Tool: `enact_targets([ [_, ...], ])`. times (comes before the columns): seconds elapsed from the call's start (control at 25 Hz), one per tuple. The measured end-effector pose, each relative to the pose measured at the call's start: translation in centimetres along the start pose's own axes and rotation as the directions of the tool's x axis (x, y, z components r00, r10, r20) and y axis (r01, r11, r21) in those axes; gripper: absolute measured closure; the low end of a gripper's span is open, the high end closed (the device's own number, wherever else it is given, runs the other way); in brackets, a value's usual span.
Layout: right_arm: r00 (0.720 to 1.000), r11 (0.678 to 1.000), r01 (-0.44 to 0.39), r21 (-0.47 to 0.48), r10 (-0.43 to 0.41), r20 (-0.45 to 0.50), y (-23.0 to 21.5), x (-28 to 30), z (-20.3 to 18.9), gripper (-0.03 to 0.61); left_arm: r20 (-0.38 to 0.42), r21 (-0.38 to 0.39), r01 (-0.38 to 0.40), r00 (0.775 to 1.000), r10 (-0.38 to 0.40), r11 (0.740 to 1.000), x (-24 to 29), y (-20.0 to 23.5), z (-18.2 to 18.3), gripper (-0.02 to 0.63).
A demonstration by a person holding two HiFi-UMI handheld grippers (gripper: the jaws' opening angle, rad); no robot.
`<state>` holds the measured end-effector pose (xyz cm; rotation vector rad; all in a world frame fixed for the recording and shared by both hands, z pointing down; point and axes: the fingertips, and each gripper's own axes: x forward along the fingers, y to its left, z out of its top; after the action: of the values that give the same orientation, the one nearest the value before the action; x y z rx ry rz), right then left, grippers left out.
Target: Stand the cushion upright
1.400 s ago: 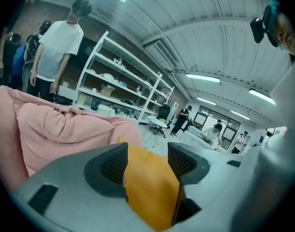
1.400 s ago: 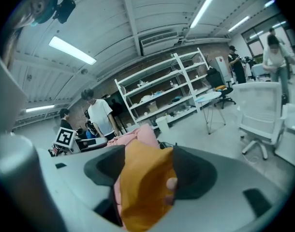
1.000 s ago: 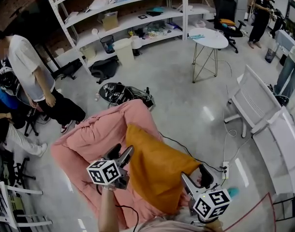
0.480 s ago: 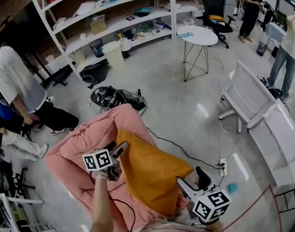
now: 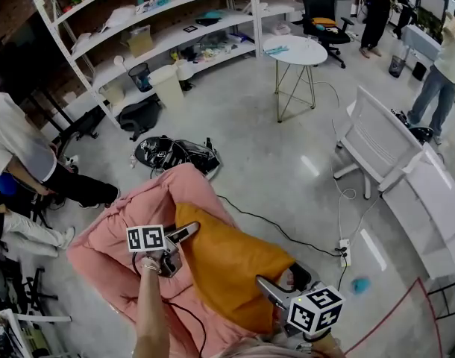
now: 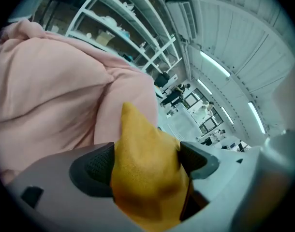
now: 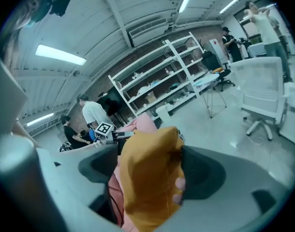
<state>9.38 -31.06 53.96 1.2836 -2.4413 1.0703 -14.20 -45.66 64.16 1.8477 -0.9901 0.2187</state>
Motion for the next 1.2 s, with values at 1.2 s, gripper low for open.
enact_targets([
  [1.2,0.988,0.990,0.014,-0.137,-0.035,-0.152,-0.3,1.8,-4.8,0.411,0.198,0.169,-0.284,0.948,0.250,0.944,-6.6,-3.6,-5.6,0.431],
])
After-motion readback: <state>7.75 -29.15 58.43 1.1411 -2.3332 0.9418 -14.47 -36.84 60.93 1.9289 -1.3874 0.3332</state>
